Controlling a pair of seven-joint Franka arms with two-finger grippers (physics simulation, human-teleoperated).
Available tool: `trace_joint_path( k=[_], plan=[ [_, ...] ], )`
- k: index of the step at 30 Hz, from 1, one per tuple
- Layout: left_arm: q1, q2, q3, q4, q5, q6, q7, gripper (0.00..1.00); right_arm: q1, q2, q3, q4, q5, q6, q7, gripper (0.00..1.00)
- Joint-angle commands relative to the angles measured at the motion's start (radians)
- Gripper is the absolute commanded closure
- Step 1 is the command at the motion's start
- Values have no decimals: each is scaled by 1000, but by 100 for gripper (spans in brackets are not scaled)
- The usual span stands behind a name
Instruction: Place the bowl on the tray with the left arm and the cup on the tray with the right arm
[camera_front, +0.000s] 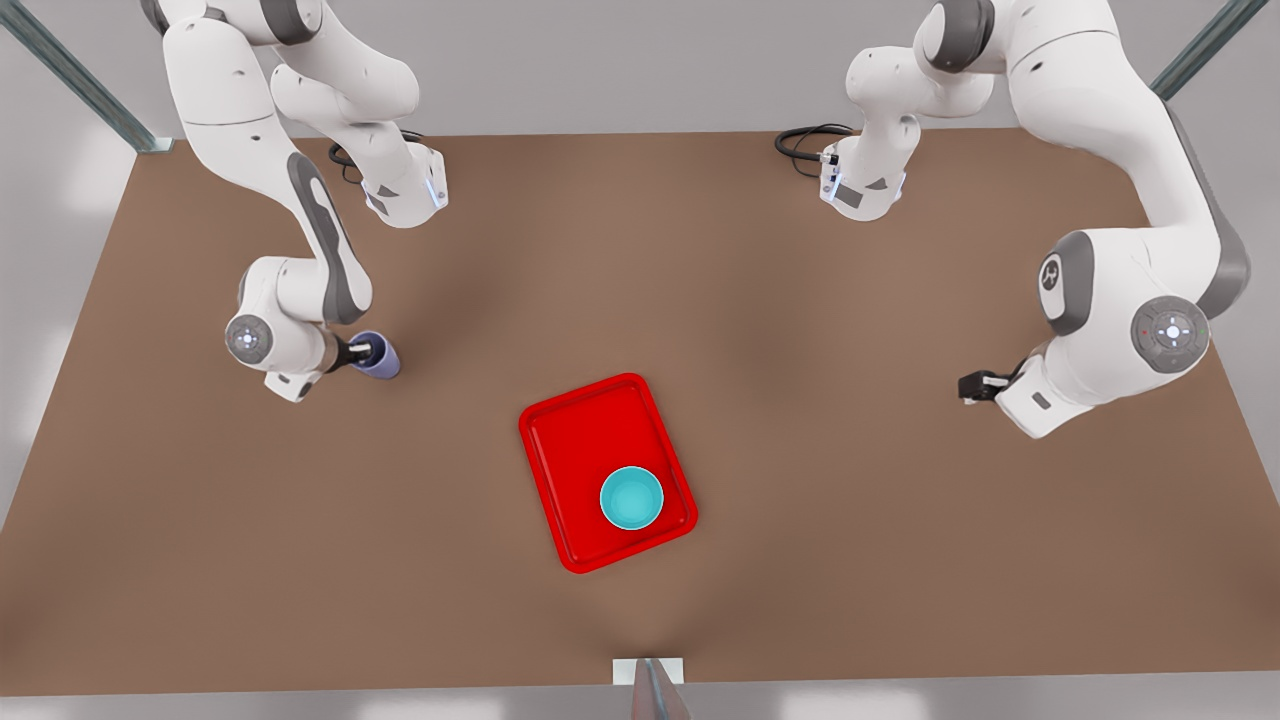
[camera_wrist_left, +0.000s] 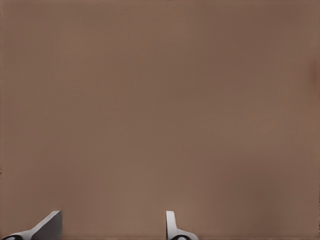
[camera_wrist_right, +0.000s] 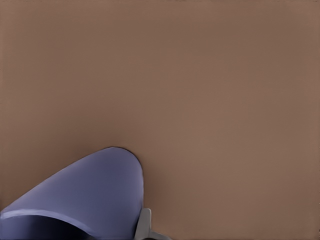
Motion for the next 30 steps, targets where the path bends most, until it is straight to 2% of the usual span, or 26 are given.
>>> trace_joint_path(
  k=[1, 3, 4, 7, 13, 19, 21, 30],
  plan=[
    [0, -3, 0, 0, -3, -2, 1, 0, 1, 0, 2, 8, -5, -3, 3, 79],
    [0, -17, 0, 0, -4, -2, 1, 0, 1, -6, 8, 56, -5, -60, 3, 79],
    [0, -17, 0, 0, -3, -2, 1, 0, 5, -14, 37, 105, -5, -90, 3, 79],
    [0, -14, 0, 0, -4, -2, 0, 0, 99, 0, 35, 214, 0, -95, 2, 79],
    [0, -14, 0, -2, -6, -3, 1, 0, 314, 181, 35, 502, 70, -97, 86, 79],
    [0, -13, 0, -2, -6, -3, 1, 0, 436, 230, 35, 594, 162, -103, 150, 79],
    [0, -11, 0, -2, -6, -3, 1, 0, 441, 262, 35, 594, 162, -92, 161, 79],
    [0, -12, 0, -2, -6, -3, 1, 0, 453, 414, 34, 809, 201, -89, 360, 79]
  ],
)
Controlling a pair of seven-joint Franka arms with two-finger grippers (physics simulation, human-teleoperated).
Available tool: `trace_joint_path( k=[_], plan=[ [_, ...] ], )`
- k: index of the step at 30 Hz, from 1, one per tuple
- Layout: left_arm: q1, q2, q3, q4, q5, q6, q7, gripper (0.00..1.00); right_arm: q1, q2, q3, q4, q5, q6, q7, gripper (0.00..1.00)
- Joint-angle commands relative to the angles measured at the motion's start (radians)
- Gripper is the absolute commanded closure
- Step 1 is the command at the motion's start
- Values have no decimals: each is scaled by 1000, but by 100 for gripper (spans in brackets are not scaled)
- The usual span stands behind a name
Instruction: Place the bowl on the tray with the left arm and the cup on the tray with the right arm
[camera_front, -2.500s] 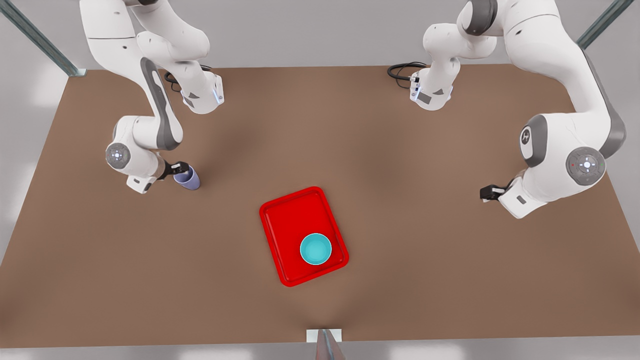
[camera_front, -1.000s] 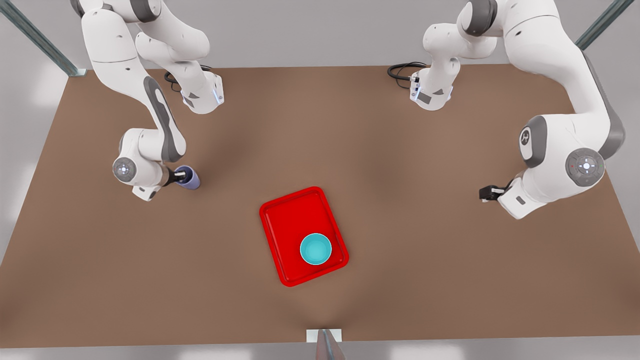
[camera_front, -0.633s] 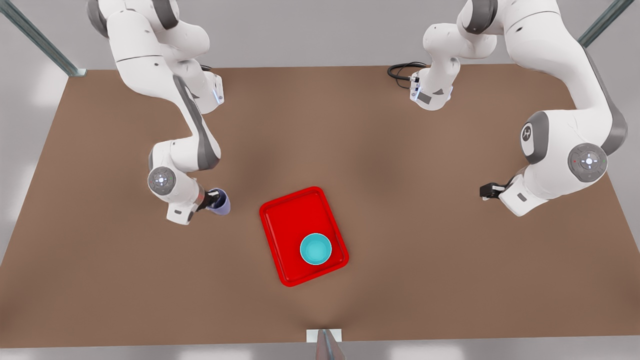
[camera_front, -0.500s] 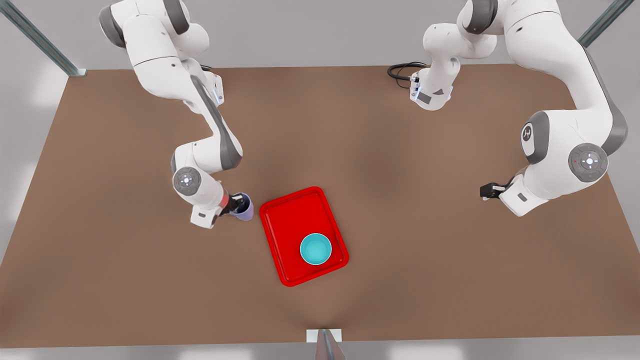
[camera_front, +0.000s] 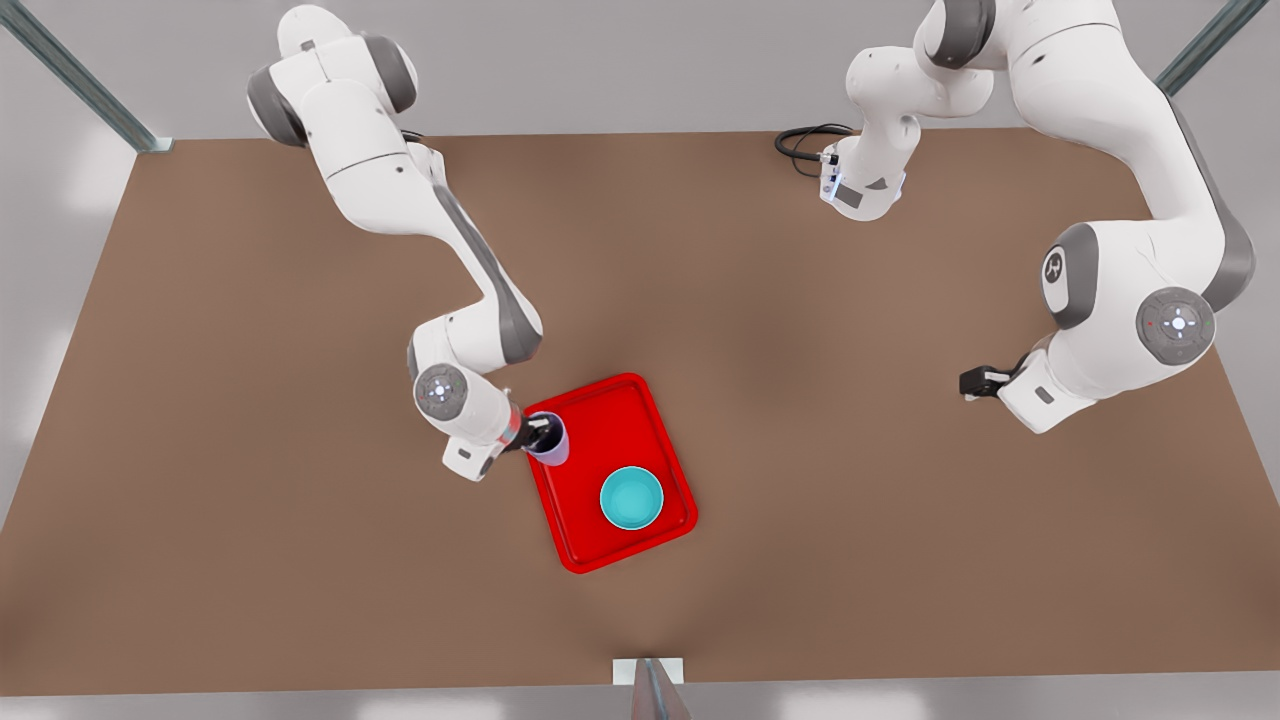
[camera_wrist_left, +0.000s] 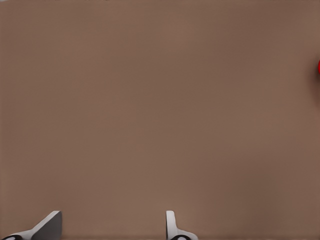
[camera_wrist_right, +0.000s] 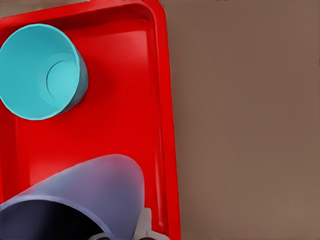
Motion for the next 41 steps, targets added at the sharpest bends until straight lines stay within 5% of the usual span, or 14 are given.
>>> trace_joint_path(
  k=[1, 12, 13, 14, 30, 32, 35, 37, 41],
  plan=[
    [0, 1, 0, 0, 0, 2, 0, 0, 0, 3, 2, 2, -11, -1, 11, 79],
    [2, 7, 0, 0, 2, 6, 0, 0, 20, 62, 22, 7, 29, 7, 23, 79],
    [0, 8, 0, 0, 2, 6, 0, 0, 20, 68, 22, 7, 27, 14, 21, 22],
    [0, 7, 0, 0, 2, 5, -2, 0, 20, 68, 22, 7, 27, 22, 20, 0],
    [-2, -7, 5, 0, 3, 0, -11, 0, 14, 31, 22, 8, 26, 14, 9, 0],
    [-2, -13, 3, 0, 2, 0, -9, 0, -20, -84, 22, -4, 26, -44, 14, 0],
    [-2, -13, 0, 3, 2, 5, -13, 0, -167, -343, -77, -7, -232, -588, 18, 0],
    [-2, -15, 0, 3, 2, 3, -13, 0, -233, -507, -77, -7, -293, -628, 14, 0],
    [-3, -15, -2, 12, 2, 0, -13, 0, -259, -575, -77, -8, -293, -630, 11, 0]
  ],
)
